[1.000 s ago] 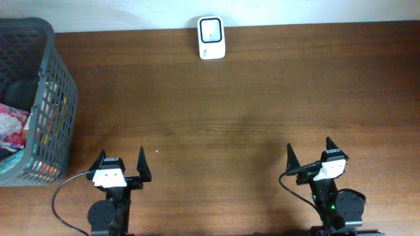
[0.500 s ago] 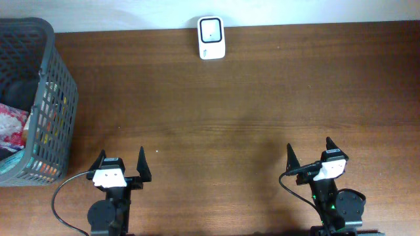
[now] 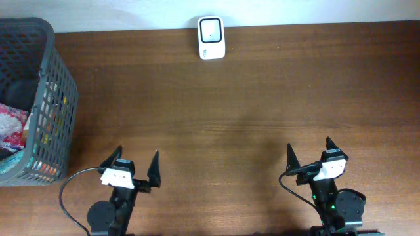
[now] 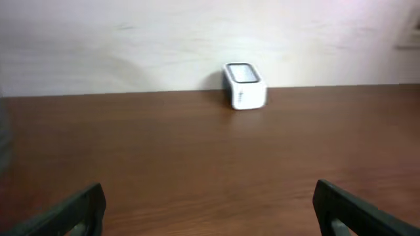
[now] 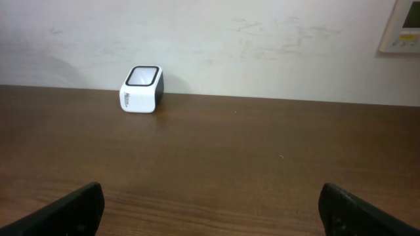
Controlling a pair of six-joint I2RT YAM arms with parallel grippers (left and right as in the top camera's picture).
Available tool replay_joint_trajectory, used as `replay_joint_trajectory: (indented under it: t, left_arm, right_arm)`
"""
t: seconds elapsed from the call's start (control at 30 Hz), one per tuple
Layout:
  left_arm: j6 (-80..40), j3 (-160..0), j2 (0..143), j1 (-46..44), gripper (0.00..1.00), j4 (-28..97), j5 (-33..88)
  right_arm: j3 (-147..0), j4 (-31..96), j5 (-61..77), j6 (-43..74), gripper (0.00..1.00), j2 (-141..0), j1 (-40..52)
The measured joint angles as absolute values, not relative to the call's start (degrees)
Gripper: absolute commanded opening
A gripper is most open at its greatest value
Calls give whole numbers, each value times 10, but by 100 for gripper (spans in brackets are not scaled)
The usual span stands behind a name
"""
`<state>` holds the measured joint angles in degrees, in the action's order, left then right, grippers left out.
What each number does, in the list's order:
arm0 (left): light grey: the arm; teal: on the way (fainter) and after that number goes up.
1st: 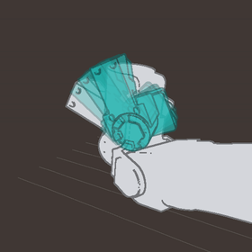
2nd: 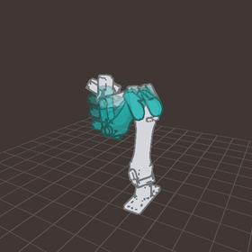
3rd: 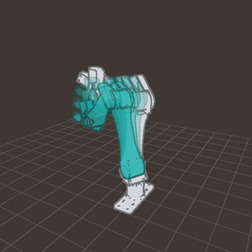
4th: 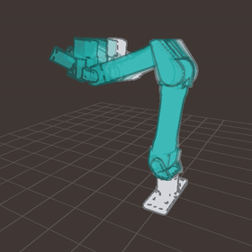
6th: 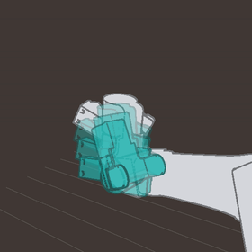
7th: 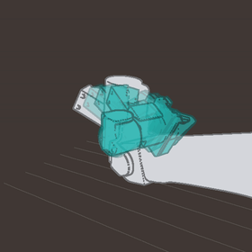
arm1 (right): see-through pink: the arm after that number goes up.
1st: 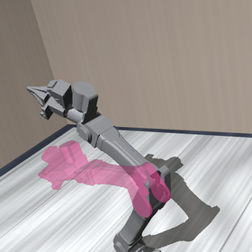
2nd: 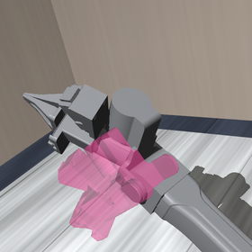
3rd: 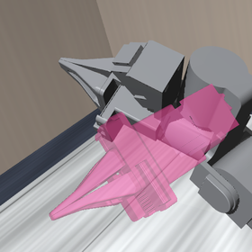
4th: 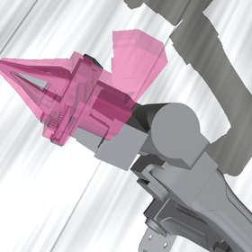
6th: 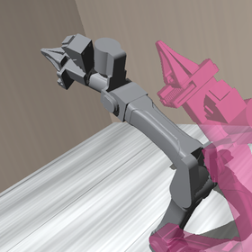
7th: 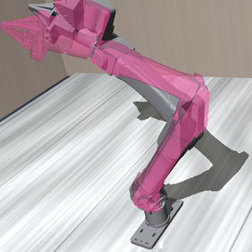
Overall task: Scan the item barcode
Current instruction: 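Raise the left gripper and swing it toward the grey basket, then reach into the basket and grasp the red floral snack pack with left gripper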
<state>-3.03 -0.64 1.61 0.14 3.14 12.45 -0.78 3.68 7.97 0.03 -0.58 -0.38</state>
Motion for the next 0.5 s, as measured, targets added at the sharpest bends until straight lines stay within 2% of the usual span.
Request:
replay_joint_trajectory:
  t: [0.17, 0.27, 0.37, 0.43, 0.5]
  left_arm:
    - [-103, -6, 17, 2, 99, -15, 175]
    - [-129, -24, 25, 2, 99, 8, 184]
    - [-109, -142, 95, 2, 99, 75, 175]
    - [-71, -305, 214, 2, 99, 127, 148]
    - [-59, -396, 281, 1, 99, 257, 119]
  right_arm:
    - [-8, 37, 80, 0, 99, -6, -4]
    - [-8, 37, 80, 1, 99, -6, -4]
    - [-8, 36, 80, 1, 99, -7, -4]
    - [-8, 37, 80, 1, 99, -7, -3]
    - [-8, 37, 80, 0, 99, -6, -3]
